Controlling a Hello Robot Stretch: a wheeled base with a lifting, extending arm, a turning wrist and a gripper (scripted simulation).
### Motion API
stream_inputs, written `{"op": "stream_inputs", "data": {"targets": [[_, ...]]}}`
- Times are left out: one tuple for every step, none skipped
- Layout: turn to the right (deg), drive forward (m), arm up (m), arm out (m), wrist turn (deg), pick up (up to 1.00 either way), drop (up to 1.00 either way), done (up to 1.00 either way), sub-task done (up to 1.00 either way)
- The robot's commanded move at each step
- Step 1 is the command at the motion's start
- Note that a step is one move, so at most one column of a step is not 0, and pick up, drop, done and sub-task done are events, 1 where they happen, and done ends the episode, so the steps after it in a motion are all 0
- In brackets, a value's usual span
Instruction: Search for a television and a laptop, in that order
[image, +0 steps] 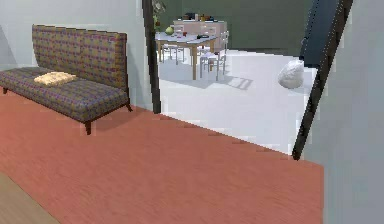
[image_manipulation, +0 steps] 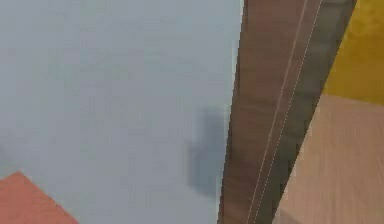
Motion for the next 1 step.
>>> {"op": "stream_inputs", "data": {"targets": [[24.0, 0.0, 0.0, 0.0, 0.0, 0.0, 0.0, 0.0, 0.0]]}}
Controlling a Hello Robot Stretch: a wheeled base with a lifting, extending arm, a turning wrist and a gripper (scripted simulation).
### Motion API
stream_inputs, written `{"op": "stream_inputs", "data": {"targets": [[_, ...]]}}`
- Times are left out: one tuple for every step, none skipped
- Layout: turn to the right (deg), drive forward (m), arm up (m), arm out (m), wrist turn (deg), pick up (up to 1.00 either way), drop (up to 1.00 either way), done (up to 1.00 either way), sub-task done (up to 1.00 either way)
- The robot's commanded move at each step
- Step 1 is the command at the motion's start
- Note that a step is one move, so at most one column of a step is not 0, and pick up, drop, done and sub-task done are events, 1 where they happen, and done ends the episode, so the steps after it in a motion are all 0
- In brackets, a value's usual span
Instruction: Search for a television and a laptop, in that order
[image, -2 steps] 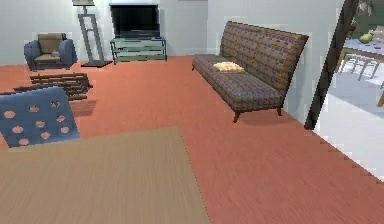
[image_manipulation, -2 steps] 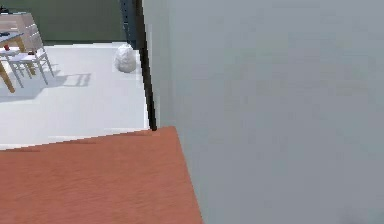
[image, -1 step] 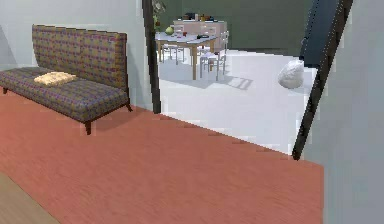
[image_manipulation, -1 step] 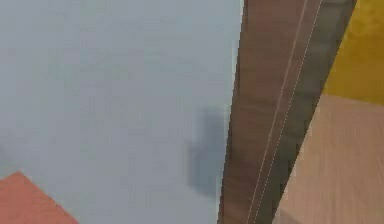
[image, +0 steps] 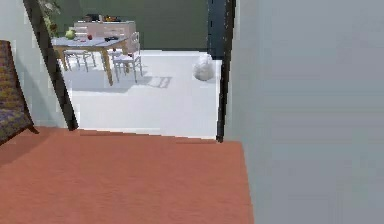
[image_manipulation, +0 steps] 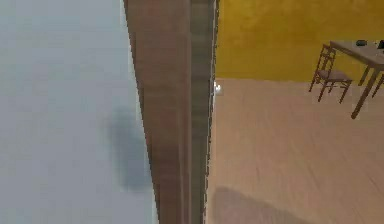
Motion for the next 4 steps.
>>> {"op": "stream_inputs", "data": {"targets": [[0.0, 0.25, 0.0, 0.0, 0.0, 0.0, 0.0, 0.0, 0.0], [-27.0, 0.0, 0.0, 0.0, 0.0, 0.0, 0.0, 0.0, 0.0], [0.0, 0.2, 0.0, 0.0, 0.0, 0.0, 0.0, 0.0, 0.0], [-45.0, 0.0, 0.0, 0.0, 0.0, 0.0, 0.0, 0.0, 0.0]]}}
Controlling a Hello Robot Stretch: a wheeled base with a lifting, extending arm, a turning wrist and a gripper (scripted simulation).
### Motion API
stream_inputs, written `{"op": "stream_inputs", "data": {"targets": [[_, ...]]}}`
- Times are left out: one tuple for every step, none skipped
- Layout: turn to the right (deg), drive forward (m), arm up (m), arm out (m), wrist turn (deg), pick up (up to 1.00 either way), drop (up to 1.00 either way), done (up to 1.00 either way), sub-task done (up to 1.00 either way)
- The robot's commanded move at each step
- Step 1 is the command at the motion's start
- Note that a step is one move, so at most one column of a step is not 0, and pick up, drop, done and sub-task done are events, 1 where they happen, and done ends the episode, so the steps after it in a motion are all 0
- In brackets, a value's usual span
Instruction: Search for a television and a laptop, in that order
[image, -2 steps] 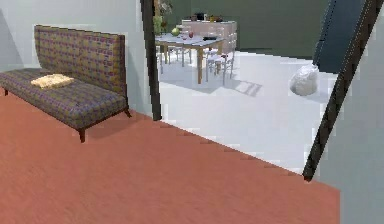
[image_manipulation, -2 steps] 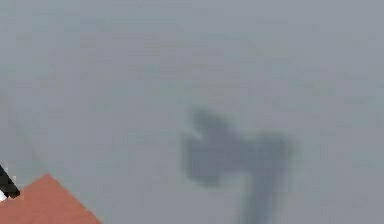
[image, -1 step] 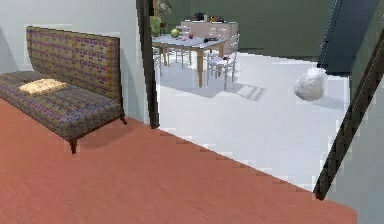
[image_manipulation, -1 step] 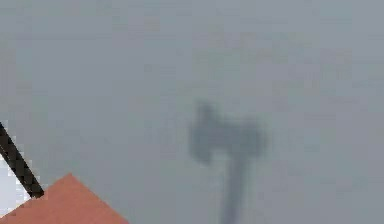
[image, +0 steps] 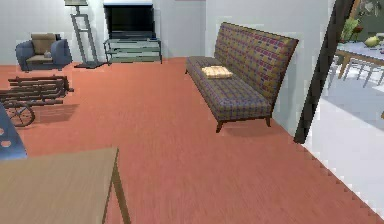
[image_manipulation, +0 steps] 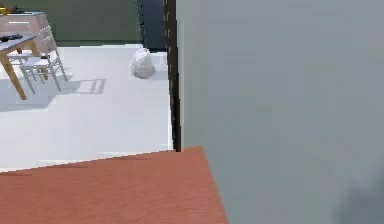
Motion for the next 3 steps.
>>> {"op": "stream_inputs", "data": {"targets": [[-9.0, 0.0, 0.0, 0.0, 0.0, 0.0, 0.0, 0.0, 0.0], [0.0, 1.0, 0.0, 0.0, 0.0, 0.0, 0.0, 0.0, 0.0], [0.0, 1.0, 0.0, 0.0, 0.0, 0.0, 0.0, 0.0, 0.0]]}}
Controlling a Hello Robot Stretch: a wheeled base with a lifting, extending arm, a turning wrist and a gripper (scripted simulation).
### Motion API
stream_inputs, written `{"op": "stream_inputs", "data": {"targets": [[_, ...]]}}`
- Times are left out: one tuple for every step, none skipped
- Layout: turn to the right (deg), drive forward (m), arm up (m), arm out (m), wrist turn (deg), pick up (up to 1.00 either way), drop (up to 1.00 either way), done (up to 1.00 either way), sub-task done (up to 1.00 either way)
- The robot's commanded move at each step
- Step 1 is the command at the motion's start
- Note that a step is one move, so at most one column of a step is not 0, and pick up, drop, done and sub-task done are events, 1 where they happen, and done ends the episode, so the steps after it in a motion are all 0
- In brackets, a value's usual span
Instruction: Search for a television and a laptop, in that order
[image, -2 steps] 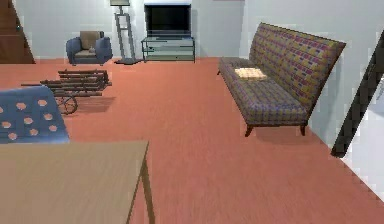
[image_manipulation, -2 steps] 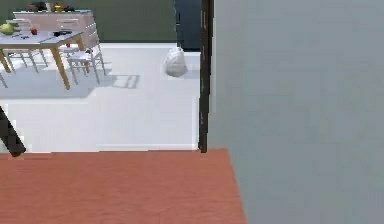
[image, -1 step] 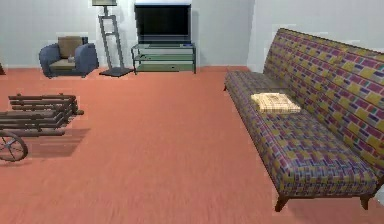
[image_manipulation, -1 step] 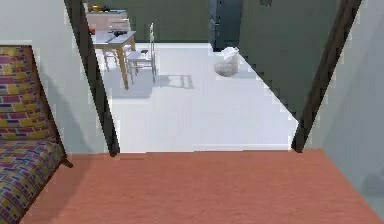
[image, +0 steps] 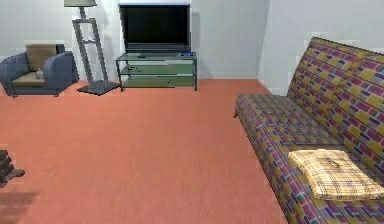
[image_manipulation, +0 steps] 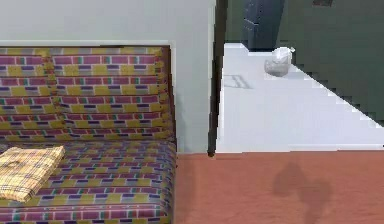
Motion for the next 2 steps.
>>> {"op": "stream_inputs", "data": {"targets": [[0.0, 1.0, 0.0, 0.0, 0.0, 0.0, 0.0, 0.0, 0.0], [0.0, 1.0, 0.0, 0.0, 0.0, 0.0, 0.0, 0.0, 0.0]]}}
